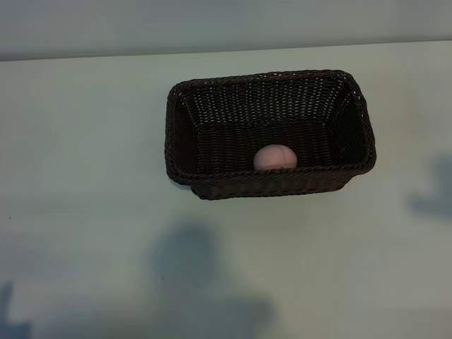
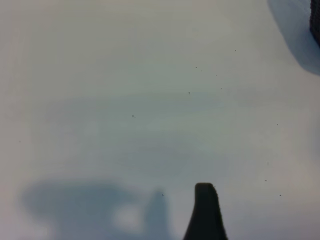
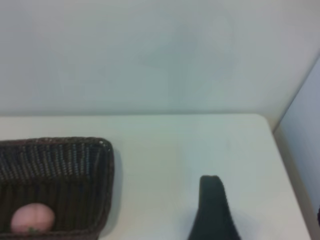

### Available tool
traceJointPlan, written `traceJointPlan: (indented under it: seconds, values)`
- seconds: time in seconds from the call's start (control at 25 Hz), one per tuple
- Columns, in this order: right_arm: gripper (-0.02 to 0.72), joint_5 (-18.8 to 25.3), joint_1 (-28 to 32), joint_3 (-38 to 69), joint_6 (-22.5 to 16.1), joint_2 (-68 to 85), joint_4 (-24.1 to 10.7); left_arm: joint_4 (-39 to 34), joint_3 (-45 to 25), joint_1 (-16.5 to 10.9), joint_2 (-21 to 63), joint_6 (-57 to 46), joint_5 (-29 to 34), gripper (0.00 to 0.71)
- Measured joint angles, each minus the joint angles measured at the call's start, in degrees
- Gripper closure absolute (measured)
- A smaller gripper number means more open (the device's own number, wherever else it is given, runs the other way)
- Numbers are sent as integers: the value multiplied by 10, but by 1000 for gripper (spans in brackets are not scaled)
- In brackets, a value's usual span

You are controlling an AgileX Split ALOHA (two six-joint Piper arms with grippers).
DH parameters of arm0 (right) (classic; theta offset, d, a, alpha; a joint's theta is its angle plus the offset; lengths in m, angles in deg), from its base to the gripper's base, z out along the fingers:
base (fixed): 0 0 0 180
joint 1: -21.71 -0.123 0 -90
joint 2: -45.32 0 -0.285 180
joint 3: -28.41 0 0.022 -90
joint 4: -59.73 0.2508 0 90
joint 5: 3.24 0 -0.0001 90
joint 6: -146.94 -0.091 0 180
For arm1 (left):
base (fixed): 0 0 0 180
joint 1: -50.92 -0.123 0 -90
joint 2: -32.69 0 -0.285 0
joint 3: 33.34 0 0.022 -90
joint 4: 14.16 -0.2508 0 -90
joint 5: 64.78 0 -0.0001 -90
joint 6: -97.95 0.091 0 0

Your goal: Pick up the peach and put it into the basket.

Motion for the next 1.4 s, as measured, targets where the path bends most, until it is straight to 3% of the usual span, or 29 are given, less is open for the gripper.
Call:
traceJointPlan:
  seconds: [0.28,0.76,1.4]
  values:
    - [224,-22,-45,125,-3,114,-33,0,0,0,0,0,0,158]
    - [226,23,-66,246,-21,273,-33,0,0,0,0,0,0,158]
    - [226,38,-66,352,-14,275,-26,0,0,0,0,0,0,158]
